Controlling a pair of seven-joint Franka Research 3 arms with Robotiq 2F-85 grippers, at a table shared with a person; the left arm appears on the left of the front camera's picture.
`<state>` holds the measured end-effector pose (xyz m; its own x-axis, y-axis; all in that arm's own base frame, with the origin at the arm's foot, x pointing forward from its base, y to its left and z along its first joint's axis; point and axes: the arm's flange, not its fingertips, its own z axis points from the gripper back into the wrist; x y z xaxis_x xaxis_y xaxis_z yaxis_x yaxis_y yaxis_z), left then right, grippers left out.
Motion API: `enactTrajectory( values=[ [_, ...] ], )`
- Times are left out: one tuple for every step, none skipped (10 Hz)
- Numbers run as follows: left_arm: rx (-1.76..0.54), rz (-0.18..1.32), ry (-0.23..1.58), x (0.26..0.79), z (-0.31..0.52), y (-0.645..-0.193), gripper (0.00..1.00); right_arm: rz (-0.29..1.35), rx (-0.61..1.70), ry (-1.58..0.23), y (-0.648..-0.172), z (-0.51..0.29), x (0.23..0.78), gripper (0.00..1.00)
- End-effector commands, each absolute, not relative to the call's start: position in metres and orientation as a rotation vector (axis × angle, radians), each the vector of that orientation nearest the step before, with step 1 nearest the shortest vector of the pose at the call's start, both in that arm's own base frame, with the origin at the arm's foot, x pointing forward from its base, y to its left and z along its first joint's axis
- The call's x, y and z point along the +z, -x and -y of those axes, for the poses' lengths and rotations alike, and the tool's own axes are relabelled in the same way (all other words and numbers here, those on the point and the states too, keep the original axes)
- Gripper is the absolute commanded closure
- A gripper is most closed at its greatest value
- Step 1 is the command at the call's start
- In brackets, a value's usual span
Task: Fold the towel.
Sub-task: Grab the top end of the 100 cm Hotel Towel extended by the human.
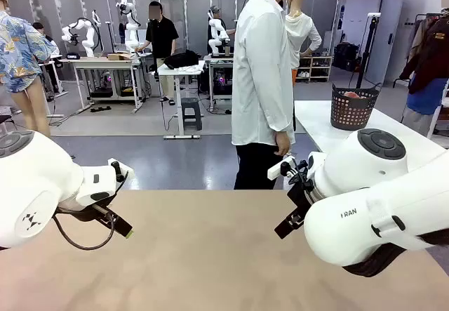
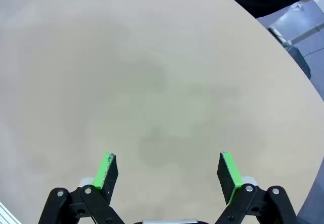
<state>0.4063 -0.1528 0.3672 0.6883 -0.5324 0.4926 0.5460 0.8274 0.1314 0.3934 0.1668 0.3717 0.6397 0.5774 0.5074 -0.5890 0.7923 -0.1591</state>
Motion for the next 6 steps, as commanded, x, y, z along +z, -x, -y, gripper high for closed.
enactTrajectory(
  values=[
    [-0.603,0.543,0.026,0.3672,0.1528,-0.4063,0.00,0.571,0.665,-0.022,-0.3934,-0.1668,0.3717,0.00],
    [-0.603,0.543,0.026,0.3672,0.1528,-0.4063,0.00,0.571,0.665,-0.022,-0.3934,-0.1668,0.3717,0.00],
    [-0.603,0.543,0.026,0.3672,0.1528,-0.4063,0.00,0.571,0.665,-0.022,-0.3934,-0.1668,0.3717,0.00],
    [-0.603,0.543,0.026,0.3672,0.1528,-0.4063,0.00,0.571,0.665,-0.022,-0.3934,-0.1668,0.3717,0.00],
    [-0.603,0.543,0.026,0.3672,0.1528,-0.4063,0.00,0.571,0.665,-0.022,-0.3934,-0.1668,0.3717,0.00],
    [-0.603,0.543,0.026,0.3672,0.1528,-0.4063,0.00,0.571,0.665,-0.022,-0.3934,-0.1668,0.3717,0.00]
  ],
)
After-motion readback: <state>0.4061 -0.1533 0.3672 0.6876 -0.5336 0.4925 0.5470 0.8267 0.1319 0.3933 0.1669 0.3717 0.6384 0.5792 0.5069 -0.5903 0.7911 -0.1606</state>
